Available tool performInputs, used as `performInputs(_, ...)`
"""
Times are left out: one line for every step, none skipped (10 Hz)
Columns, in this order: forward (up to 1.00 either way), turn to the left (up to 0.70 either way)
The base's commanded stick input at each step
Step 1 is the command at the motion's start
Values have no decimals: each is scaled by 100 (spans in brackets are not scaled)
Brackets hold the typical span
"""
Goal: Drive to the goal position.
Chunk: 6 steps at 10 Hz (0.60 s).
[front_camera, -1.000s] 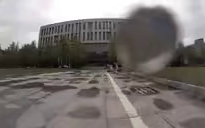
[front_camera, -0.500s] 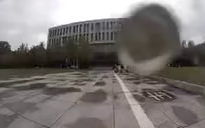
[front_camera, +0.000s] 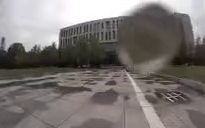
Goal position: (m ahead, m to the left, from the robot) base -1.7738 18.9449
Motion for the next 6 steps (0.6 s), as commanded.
performInputs(0,70)
performInputs(0,70)
performInputs(0,70)
performInputs(0,70)
performInputs(0,70)
performInputs(0,70)
